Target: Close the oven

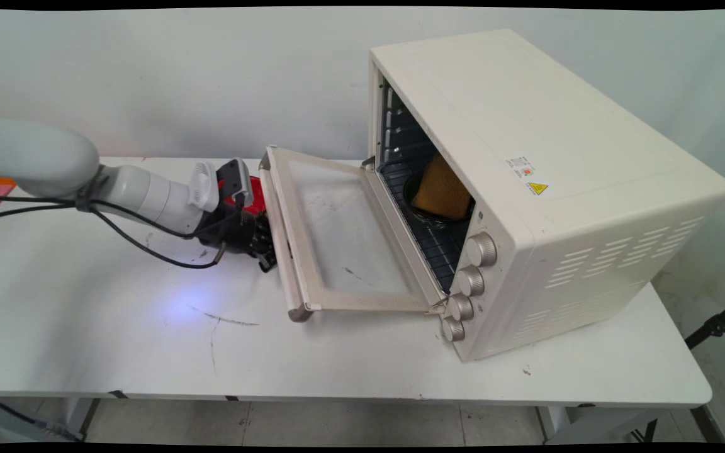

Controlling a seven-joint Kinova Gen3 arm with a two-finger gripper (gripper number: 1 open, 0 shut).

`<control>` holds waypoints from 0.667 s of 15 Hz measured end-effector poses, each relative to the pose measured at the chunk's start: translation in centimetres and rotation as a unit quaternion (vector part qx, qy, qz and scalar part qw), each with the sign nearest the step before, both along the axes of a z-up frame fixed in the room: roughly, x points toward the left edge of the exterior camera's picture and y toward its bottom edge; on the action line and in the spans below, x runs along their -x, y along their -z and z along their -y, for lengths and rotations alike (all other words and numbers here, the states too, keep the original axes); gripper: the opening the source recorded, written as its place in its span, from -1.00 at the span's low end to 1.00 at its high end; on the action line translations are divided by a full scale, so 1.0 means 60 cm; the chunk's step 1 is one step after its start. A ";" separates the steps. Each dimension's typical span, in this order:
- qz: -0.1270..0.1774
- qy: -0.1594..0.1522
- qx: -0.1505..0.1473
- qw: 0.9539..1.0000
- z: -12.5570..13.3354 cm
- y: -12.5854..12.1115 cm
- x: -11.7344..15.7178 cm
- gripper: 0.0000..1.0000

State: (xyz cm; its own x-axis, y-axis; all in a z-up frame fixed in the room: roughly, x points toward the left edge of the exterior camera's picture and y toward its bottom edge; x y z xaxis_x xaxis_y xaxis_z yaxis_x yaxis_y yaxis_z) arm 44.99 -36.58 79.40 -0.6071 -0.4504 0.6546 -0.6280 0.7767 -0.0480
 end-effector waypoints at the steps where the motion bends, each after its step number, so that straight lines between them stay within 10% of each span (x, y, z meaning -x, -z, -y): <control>1: -0.004 -0.001 0.001 1.000 0.003 -0.003 0.002 -1.00; 10: -0.037 -0.002 0.021 0.999 0.029 -0.049 0.030 -1.00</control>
State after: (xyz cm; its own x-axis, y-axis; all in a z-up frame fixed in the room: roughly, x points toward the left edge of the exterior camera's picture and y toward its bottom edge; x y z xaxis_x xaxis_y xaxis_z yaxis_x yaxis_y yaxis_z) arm 43.20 -38.30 82.33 -0.5546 -0.4244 0.7157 -0.6344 0.7723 -0.0337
